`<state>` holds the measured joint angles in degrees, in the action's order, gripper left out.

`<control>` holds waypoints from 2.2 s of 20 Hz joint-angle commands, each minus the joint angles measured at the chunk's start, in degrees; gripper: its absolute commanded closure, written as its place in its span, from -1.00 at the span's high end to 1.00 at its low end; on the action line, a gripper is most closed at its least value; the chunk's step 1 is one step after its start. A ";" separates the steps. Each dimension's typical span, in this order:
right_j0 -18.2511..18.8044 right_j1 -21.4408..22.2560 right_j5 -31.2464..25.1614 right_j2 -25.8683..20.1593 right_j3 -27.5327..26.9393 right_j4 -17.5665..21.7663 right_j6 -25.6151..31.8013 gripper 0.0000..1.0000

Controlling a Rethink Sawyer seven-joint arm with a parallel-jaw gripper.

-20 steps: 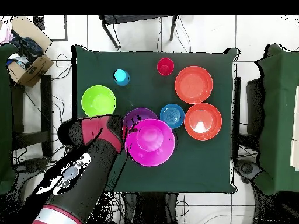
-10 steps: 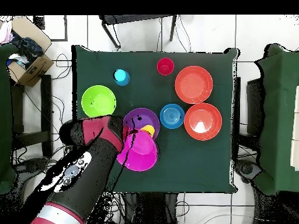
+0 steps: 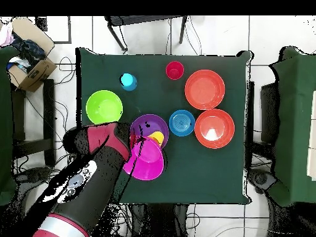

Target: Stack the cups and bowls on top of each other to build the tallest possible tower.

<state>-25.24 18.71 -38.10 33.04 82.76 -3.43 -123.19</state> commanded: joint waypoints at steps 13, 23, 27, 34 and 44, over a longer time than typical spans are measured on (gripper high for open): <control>4.54 -2.60 3.12 -7.07 -2.50 2.53 -1.94 1.00; 6.75 -2.09 7.69 -10.08 -0.18 2.30 -1.26 -1.00; 7.10 -1.60 7.40 -10.66 0.07 2.35 -0.95 -1.00; 7.31 -1.03 6.55 -11.04 0.01 2.55 -0.77 -1.00; 6.79 -1.48 6.32 -10.57 -0.28 2.63 -1.64 -1.00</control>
<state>-18.52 18.91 -35.24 31.73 82.77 -3.23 -123.17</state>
